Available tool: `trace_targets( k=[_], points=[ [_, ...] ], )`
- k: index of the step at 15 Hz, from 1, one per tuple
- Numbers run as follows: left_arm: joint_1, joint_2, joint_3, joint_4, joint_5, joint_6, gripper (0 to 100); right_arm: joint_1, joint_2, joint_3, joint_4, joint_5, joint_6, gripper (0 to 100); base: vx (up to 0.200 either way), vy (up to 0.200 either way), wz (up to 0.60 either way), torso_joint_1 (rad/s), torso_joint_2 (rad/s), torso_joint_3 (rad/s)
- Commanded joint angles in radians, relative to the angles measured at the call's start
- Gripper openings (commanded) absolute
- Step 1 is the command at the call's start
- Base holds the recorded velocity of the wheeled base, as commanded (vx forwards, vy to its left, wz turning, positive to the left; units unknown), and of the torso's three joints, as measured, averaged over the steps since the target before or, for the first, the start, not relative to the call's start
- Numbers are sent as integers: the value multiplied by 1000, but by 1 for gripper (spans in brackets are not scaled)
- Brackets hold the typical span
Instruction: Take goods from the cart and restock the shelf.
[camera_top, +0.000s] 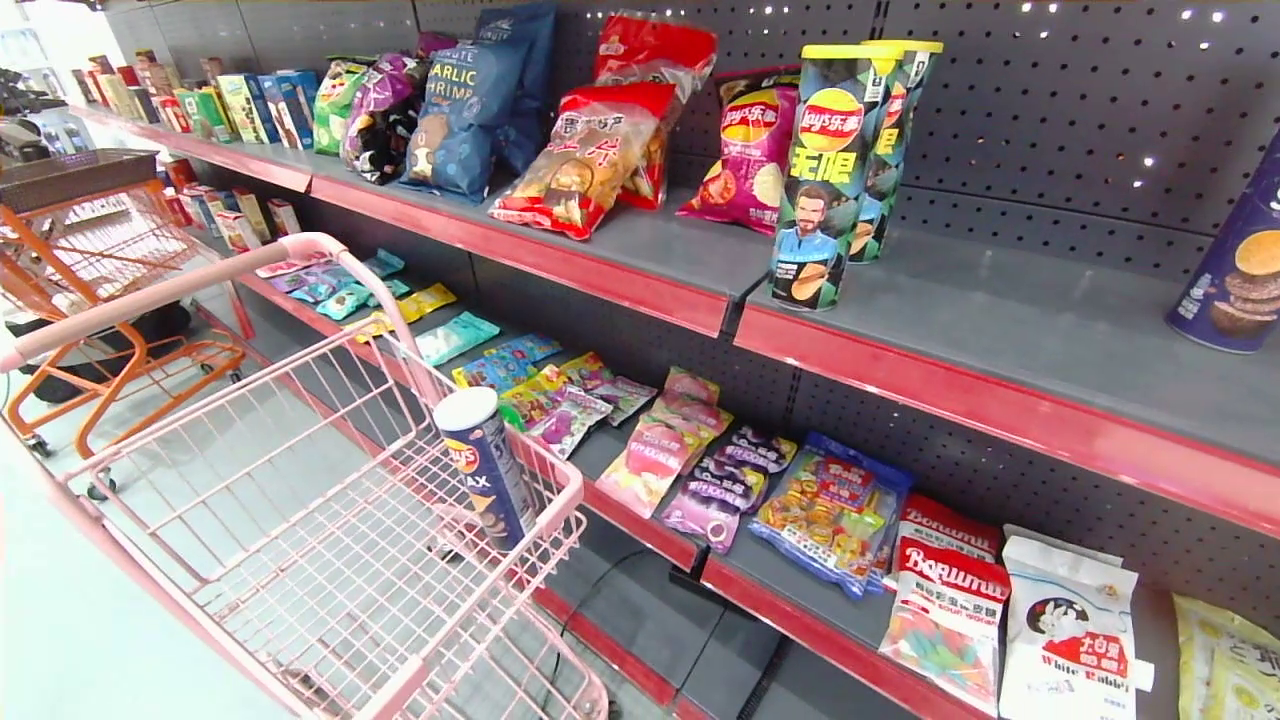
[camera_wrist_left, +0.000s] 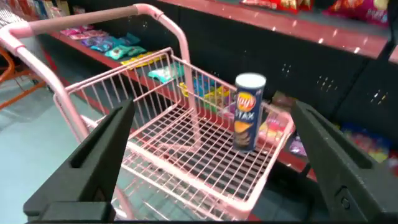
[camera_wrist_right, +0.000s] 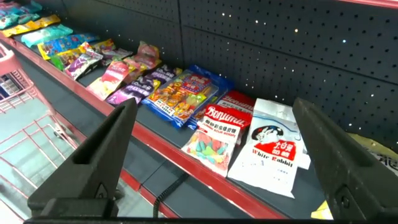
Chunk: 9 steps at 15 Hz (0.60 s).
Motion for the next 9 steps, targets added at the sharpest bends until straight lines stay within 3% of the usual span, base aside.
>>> trace_targets(
  k=[1, 4, 6, 7, 9],
  points=[
    [0, 591, -288, -73, -5, -112, 100, 0, 0, 0, 0, 0, -1, 100, 0, 0, 0, 0, 0, 0],
    [4, 897, -164, -452, -195, -81, 100, 0, 0, 0, 0, 0, -1, 100, 0, 0, 0, 0, 0, 0],
    [4, 1062, -64, -593, -345, 64, 100, 0, 0, 0, 0, 0, -1, 100, 0, 0, 0, 0, 0, 0],
    [4, 1127, -41, -638, -385, 118, 100, 0, 0, 0, 0, 0, -1, 100, 0, 0, 0, 0, 0, 0],
    [4, 1240, -15, -705, -397, 139, 100, 0, 0, 0, 0, 0, -1, 100, 0, 0, 0, 0, 0, 0]
  ],
)
